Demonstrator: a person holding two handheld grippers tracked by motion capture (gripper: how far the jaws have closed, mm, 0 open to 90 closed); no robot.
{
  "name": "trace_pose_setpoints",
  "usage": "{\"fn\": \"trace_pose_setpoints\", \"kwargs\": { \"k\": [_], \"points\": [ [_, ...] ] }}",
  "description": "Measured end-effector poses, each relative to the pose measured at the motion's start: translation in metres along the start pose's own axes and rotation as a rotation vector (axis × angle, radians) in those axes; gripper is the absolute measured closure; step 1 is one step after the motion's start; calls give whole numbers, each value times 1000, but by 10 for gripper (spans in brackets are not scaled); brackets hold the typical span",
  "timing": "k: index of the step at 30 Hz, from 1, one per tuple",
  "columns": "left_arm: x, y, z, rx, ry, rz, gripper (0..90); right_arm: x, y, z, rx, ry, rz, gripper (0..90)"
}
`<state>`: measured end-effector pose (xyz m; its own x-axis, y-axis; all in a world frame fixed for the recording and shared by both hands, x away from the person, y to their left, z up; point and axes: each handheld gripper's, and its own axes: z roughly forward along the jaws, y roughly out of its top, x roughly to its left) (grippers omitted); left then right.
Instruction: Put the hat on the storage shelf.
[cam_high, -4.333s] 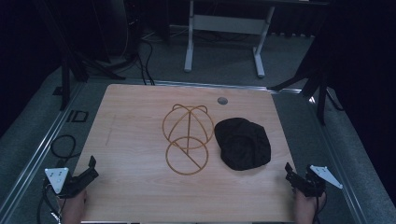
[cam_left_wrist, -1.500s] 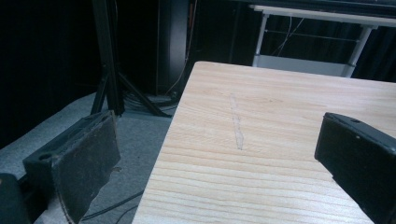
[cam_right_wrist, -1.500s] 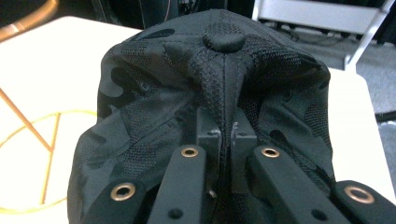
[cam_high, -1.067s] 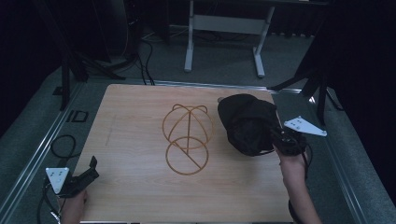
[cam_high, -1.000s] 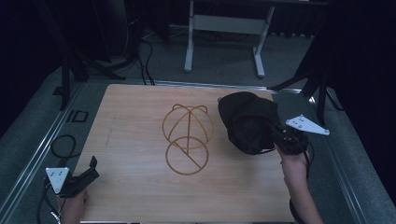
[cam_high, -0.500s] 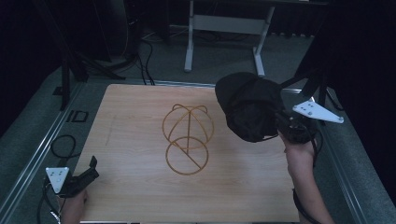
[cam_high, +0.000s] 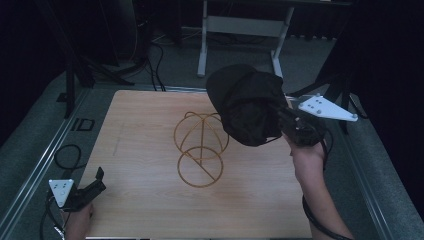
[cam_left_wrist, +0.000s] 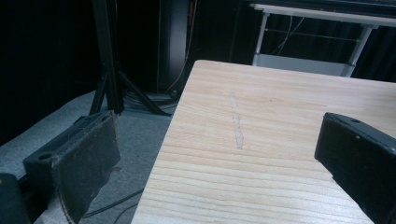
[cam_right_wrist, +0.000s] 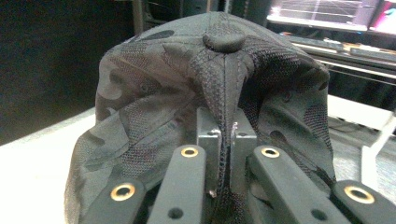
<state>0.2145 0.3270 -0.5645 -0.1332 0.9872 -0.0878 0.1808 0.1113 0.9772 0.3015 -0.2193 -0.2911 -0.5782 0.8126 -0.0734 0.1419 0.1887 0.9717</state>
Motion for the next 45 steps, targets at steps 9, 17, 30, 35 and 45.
{"fn": "trace_pose_setpoints", "kwargs": {
  "k": [9, 17, 30, 35, 45],
  "points": [
    [0, 0, 0, -1, -1, -1, 5, 26, 7, 11, -7, 73, -25, 867],
    [1, 0, 0, -2, -3, -5, 5, 50, 11, 23, -4, 133, -47, 868],
    [1, 0, 0, -4, -6, -6, 5, 78, 11, 41, 18, 195, -76, 867],
    [1, 0, -1, -8, -6, -13, 5, 79, 3, 51, 41, 191, -72, 867],
    [1, 0, 0, -6, -6, -10, 5, 80, -11, 67, 93, 205, -57, 865]
  ]
}}
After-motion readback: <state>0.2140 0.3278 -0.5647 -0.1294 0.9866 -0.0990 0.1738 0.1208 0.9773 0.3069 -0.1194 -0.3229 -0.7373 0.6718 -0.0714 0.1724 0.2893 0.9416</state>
